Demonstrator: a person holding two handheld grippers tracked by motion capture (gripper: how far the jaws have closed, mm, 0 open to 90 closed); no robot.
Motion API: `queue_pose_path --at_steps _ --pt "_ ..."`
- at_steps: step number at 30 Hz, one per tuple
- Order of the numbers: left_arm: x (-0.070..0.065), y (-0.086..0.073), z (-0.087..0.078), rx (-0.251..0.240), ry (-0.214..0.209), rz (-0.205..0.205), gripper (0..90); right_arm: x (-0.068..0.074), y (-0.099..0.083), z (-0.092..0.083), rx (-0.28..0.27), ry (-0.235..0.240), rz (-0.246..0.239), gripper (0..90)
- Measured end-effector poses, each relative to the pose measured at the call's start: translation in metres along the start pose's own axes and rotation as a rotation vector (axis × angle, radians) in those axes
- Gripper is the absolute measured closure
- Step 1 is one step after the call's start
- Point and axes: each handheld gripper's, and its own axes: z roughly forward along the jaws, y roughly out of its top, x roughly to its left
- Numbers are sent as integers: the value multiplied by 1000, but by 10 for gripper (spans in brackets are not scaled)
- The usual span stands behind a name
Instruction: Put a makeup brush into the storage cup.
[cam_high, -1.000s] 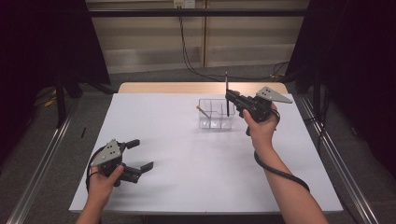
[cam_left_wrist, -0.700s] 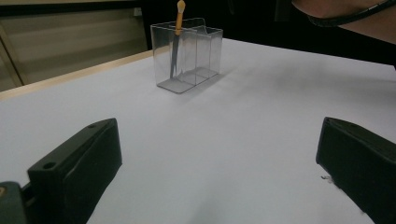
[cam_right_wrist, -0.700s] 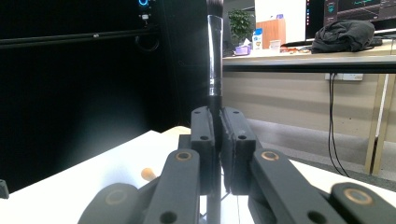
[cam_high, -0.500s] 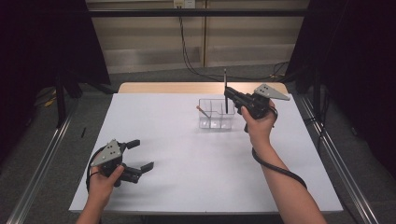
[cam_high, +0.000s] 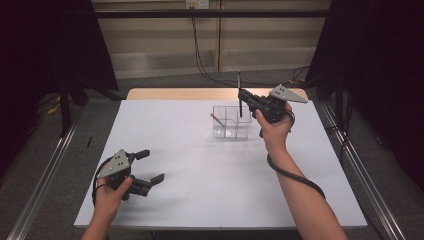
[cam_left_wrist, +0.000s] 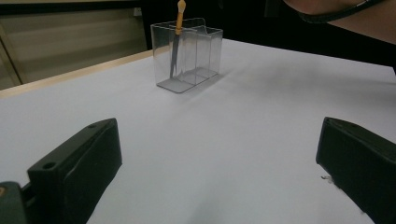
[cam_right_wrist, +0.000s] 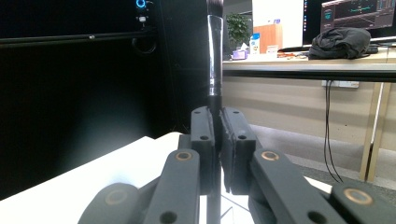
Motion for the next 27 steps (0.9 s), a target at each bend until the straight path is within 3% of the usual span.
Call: queue_pose_path --at_steps 16,27 --pt "0 0 -1 -7 1 7 2 -4 -2 13 2 -20 14 852" --pt "0 -1 -1 -6 -5 -9 2 -8 -1 20 -6 -20 4 852"
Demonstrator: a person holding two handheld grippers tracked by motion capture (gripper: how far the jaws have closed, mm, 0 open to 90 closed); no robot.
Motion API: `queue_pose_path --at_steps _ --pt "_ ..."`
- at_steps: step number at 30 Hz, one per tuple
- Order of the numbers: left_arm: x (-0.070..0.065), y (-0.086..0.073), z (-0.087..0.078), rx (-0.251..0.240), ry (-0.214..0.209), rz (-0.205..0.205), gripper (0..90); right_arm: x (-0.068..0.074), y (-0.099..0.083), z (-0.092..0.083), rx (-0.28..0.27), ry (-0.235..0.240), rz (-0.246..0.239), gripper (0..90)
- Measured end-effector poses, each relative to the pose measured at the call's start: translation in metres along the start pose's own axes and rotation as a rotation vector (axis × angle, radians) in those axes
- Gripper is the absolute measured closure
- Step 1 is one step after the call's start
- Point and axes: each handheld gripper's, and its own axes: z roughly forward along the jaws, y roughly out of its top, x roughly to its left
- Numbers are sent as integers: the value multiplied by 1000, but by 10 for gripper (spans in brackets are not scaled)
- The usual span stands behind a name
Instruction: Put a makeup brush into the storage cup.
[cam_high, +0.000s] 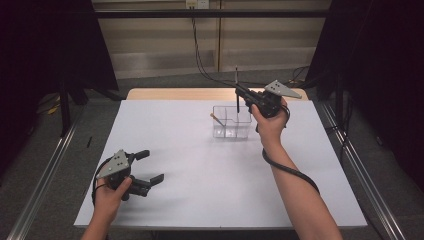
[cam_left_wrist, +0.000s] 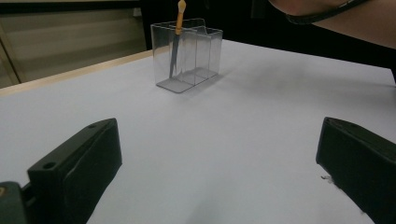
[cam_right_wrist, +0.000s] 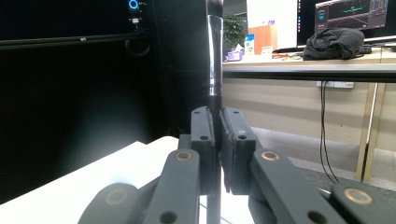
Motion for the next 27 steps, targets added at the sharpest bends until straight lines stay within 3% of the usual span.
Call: queue_pose_path --at_steps 27 --pt "0 -1 1 5 -4 2 2 5 -8 19 5 -3 -11 852"
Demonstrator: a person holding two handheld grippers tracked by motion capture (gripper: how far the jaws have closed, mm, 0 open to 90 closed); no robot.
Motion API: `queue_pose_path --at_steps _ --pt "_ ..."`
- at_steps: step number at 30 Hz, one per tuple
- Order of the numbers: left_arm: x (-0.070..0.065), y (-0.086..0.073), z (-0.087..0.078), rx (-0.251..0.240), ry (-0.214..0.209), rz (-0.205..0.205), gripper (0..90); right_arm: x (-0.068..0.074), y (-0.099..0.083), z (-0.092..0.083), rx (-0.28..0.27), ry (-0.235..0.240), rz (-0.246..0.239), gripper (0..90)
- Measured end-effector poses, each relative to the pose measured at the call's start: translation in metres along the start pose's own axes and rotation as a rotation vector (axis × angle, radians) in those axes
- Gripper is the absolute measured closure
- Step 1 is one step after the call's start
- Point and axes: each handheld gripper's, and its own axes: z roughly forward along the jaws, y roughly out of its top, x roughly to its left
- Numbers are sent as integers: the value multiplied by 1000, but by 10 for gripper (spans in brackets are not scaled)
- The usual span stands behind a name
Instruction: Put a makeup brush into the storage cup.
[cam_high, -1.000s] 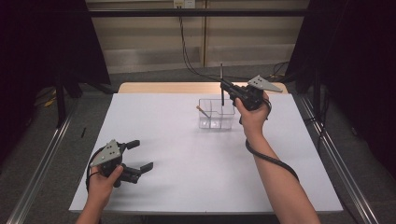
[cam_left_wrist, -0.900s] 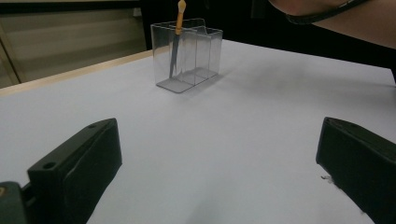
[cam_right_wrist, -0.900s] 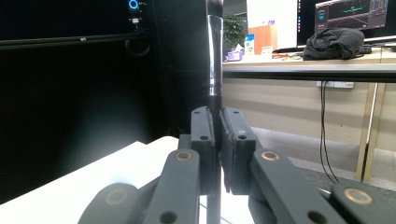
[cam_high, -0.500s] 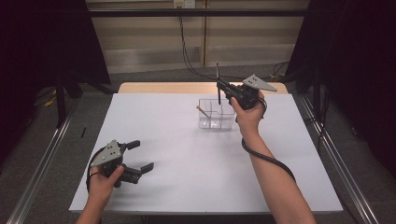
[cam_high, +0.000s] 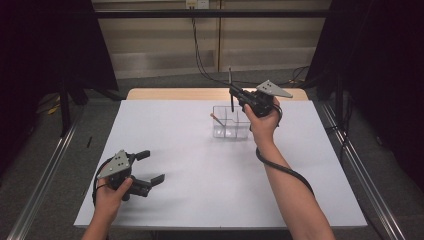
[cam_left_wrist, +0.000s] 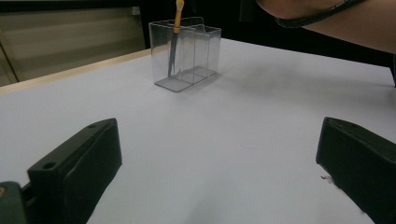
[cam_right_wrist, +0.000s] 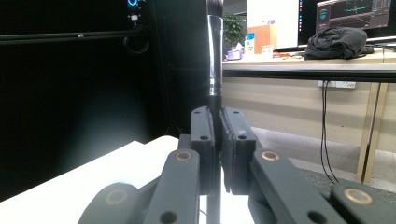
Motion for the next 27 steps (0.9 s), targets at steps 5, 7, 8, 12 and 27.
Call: queue_pose_path --at_steps 5,7,8,12,27 --pt "-1 0 1 -4 -1 -2 2 0 -2 2 5 3 -7 852" --pt "-1 0 1 -3 -1 0 2 1 -3 2 4 7 -2 852" --pt "-1 0 1 -3 -1 1 2 2 -3 3 4 9 -3 852" --pt "0 0 1 -5 -2 -2 2 4 -5 5 9 18 -4 852" --pt "0 0 0 -2 -4 1 2 12 -9 12 8 54 3 852"
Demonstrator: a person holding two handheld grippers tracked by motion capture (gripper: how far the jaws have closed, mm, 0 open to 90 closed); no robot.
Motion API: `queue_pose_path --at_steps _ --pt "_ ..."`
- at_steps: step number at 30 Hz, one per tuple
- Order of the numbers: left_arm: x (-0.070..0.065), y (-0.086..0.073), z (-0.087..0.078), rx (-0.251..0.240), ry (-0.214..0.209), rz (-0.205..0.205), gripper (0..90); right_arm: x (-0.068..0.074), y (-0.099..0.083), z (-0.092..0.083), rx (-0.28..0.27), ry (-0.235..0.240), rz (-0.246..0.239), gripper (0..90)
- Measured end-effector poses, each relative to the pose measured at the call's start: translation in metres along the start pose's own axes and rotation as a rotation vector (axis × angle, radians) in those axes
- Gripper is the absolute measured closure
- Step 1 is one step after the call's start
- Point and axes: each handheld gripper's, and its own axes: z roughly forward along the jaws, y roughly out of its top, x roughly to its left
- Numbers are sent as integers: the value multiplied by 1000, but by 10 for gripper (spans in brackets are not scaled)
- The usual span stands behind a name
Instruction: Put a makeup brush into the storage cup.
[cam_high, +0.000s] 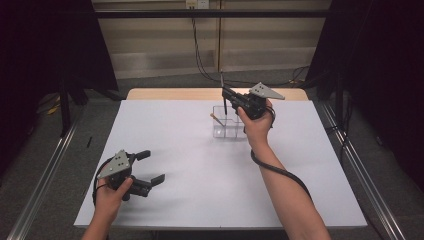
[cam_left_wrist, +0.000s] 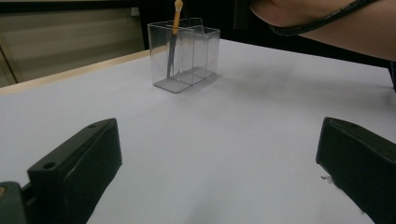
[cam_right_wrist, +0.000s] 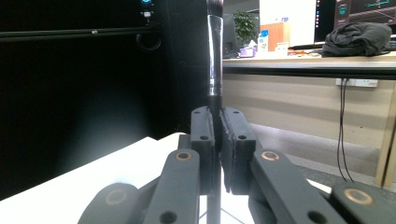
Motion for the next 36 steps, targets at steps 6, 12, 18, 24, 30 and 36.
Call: queue_pose_path --at_steps 6,12,18,24,30,36 --pt "0 0 0 -1 1 -2 2 -1 -2 2 -14 4 13 852" --pt "0 1 0 -3 0 0 2 -1 -2 2 -12 6 14 852" --pt "-1 1 0 -4 -1 -1 2 -1 -2 2 -19 10 12 852" --pt "-1 1 0 -5 -1 1 2 -2 -2 2 -19 6 16 852" --pt "-1 1 -1 -5 0 1 2 0 -3 5 -18 13 14 852" --pt "-1 1 -1 -3 -1 3 2 1 -5 7 -13 17 11 852"
